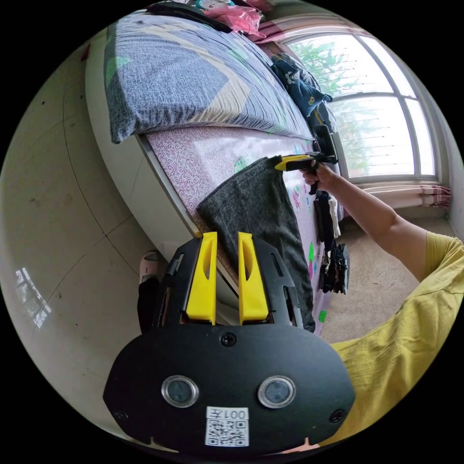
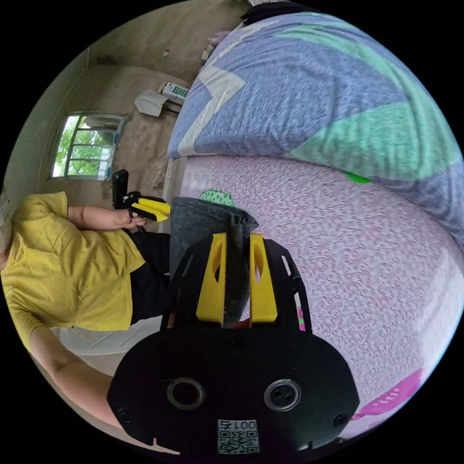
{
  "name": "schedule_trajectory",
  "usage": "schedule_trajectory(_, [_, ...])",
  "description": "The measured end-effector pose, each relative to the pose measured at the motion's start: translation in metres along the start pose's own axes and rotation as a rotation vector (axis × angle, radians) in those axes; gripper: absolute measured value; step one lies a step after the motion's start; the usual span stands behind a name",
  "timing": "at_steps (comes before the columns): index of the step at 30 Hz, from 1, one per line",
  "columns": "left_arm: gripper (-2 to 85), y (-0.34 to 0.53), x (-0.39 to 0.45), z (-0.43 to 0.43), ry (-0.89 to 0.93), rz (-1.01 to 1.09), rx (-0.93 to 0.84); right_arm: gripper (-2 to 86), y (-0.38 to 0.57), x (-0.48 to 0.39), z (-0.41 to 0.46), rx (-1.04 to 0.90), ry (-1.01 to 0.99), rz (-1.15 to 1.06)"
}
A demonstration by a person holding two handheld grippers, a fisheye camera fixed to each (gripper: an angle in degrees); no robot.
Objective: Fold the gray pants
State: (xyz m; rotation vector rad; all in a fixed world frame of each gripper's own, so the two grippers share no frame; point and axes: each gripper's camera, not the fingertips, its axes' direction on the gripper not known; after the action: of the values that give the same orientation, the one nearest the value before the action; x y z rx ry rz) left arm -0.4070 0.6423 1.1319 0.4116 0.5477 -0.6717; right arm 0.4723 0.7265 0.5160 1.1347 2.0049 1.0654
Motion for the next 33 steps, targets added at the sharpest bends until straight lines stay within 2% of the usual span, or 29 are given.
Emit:
schedule_trajectory(4, [3.0,-0.005,0.005,0.000,-0.013,0.010,0.000,3.0,-0.010,-0.019,0.010,-0.079,0.064,-0.108])
schedule_trajectory(10, [4.3,-0.011,0.020,0.004,-0.061,0.079,0.005,2.3,0.021,-0.046,-0.034,0.062,0.045,-0.176])
schedule_trajectory(24, [6.1,-0.026,0.052,0.023,-0.196,0.137,0.002,2.0,0.093,-0.155,-0.064,0.145,0.060,-0.347])
schedule_trajectory(30, [7.5,-0.028,0.070,0.032,-0.243,0.293,-0.035,2.0,0.118,-0.199,-0.059,0.116,0.049,-0.391])
schedule_trajectory(33, [7.6,-0.028,0.079,0.037,-0.205,0.393,-0.068,2.0,0.128,-0.214,-0.057,0.098,0.046,-0.400])
